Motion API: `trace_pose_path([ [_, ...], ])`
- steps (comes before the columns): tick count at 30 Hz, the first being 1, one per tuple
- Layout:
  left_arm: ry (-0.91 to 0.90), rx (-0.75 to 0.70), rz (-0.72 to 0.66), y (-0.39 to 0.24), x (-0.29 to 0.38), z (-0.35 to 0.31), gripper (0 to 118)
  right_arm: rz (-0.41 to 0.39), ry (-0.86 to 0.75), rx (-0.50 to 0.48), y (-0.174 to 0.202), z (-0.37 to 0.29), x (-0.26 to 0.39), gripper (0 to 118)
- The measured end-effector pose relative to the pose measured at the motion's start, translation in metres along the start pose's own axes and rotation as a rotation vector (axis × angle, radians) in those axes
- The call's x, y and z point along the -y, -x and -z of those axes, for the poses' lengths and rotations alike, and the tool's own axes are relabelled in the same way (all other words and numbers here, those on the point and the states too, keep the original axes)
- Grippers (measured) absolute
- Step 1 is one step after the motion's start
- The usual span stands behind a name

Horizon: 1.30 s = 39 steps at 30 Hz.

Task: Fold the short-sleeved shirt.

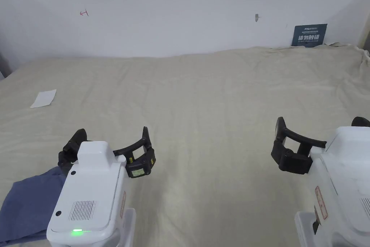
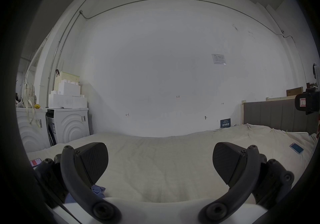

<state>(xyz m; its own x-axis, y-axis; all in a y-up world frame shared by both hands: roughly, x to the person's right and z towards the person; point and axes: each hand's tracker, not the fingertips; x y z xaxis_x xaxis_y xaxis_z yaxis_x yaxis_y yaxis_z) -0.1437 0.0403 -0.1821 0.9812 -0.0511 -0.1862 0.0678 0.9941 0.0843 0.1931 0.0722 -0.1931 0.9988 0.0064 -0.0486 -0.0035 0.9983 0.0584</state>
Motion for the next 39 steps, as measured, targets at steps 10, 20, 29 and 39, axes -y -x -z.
trace_pose_path([
  [10,-0.003,0.003,0.001,-0.0006,0.0003,-0.0004,118,-0.005,0.002,-0.001,0.0008,0.0002,-0.0009,118],
  [20,-0.004,0.002,0.000,-0.0003,-0.0001,0.0006,118,-0.007,-0.001,0.000,0.0002,0.0002,0.0004,118],
  [29,-0.004,-0.004,-0.014,0.0027,-0.0004,0.0020,118,-0.009,0.003,-0.001,0.0007,0.0007,0.0011,118],
  [39,-0.004,-0.001,-0.004,0.0019,0.0000,0.0019,118,-0.012,0.006,-0.003,0.0025,0.0012,0.0004,118],
])
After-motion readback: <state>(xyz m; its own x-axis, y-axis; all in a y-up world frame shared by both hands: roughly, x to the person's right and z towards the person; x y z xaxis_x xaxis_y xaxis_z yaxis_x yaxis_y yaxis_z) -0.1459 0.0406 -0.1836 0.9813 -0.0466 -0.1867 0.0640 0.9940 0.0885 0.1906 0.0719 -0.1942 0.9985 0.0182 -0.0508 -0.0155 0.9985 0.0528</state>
